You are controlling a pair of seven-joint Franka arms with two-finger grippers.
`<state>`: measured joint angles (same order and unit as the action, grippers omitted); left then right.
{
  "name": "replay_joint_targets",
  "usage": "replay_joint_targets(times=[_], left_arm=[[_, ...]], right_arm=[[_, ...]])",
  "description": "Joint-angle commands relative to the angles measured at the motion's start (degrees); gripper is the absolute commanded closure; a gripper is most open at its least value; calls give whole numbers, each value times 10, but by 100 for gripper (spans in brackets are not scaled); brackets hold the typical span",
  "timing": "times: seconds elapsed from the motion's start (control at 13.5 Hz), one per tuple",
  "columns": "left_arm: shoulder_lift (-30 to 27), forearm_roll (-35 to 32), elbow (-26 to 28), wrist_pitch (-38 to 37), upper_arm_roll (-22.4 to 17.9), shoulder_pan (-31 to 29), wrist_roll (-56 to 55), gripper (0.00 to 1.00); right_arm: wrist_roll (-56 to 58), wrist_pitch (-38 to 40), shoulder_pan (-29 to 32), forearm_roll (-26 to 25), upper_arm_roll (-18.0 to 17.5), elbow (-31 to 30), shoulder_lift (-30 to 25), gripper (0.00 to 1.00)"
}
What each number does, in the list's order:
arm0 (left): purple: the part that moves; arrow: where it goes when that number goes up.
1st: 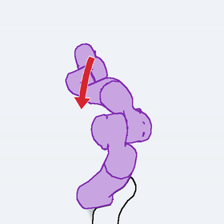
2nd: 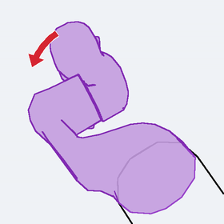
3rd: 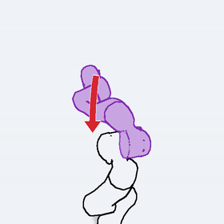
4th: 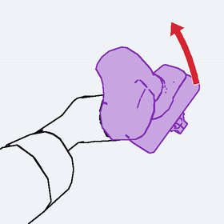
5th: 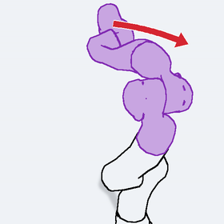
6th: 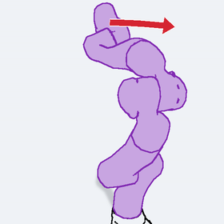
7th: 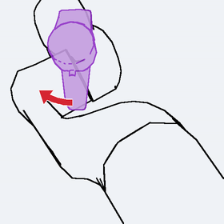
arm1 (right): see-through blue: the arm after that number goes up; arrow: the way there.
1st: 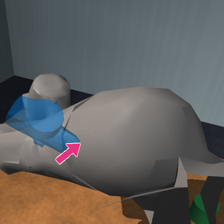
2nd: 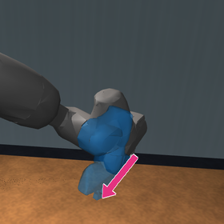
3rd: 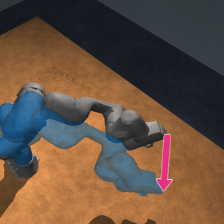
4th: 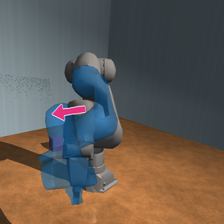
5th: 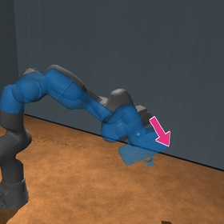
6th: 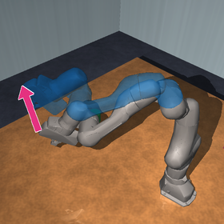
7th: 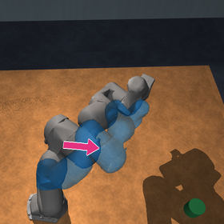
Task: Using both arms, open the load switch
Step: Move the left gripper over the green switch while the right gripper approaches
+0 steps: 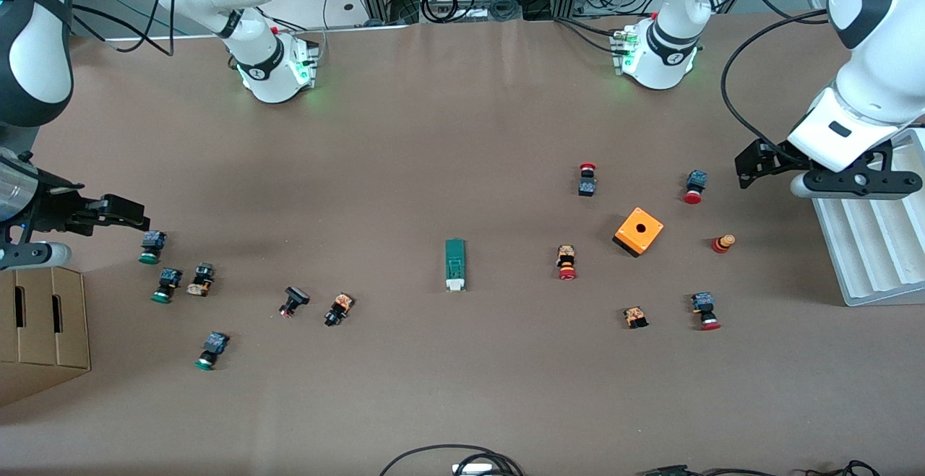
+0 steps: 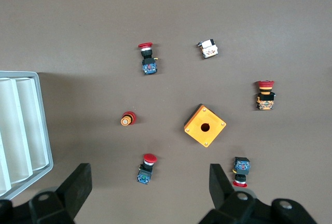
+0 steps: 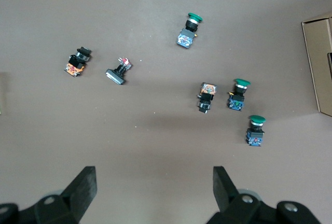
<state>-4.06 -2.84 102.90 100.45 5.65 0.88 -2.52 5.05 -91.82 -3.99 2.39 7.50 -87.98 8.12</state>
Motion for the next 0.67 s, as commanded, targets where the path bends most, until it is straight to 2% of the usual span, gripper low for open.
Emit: replay_joint_targets(times=[0.0, 0.59], left_arm=[[-1, -4, -10, -12, 1, 3, -5, 0], [7, 17, -5, -20, 1, 3, -7, 0]], right_arm=[[0, 11, -1, -11, -1, 4, -6, 0], [-1, 16, -14, 1, -5, 1, -7, 0]])
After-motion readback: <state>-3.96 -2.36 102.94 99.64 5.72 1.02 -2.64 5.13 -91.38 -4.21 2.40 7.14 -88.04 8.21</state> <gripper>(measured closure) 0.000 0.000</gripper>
